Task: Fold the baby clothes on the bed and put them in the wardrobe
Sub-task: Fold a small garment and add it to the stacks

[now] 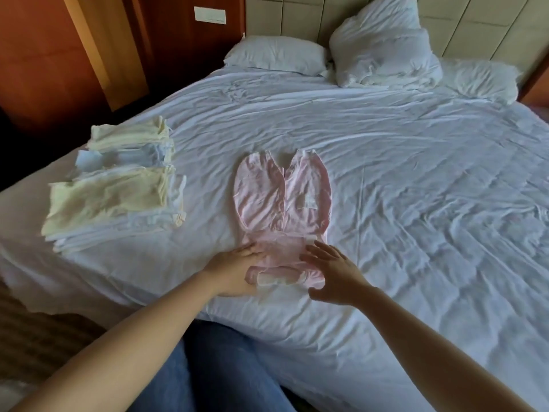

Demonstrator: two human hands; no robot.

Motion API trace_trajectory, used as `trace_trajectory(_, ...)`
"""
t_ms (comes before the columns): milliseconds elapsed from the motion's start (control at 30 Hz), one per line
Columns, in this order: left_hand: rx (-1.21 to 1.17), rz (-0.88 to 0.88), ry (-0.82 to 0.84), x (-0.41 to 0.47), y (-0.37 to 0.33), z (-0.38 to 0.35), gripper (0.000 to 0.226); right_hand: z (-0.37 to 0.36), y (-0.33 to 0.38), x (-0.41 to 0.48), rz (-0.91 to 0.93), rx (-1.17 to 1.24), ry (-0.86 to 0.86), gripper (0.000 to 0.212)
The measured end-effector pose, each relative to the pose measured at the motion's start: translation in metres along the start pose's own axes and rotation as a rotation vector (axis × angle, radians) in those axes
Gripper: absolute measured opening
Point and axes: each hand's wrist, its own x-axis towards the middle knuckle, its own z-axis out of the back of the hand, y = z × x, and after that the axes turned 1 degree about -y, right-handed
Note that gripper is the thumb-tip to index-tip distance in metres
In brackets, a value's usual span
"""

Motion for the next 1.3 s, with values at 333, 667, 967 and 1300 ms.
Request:
trace_trajectory(333,0.064,0.029,-0.246,-0.002,0.007,0.006,0.027,0.005,0.003,0.004,-0.063,-0.047,-0.061,0.057)
trace_trajectory(667,0.054,-0.036,-0.054,-0.022,-0.004,0.014,0.019,0.030,0.015,-0.014,0.014,-0.115,0.084,0.046)
trace_trajectory(967,-0.082,0.037,0.104,-0.028,-0.010,0.020,0.031,0.040,0.034,-0.034,0.056,-0.133,0.119,0.030)
trace_trajectory(1300,-0.183,0.258,-0.346,0.039,0.036,0.065,0.018,0.075,0.050,0.093,0.038,-0.083,-0.022,0.036)
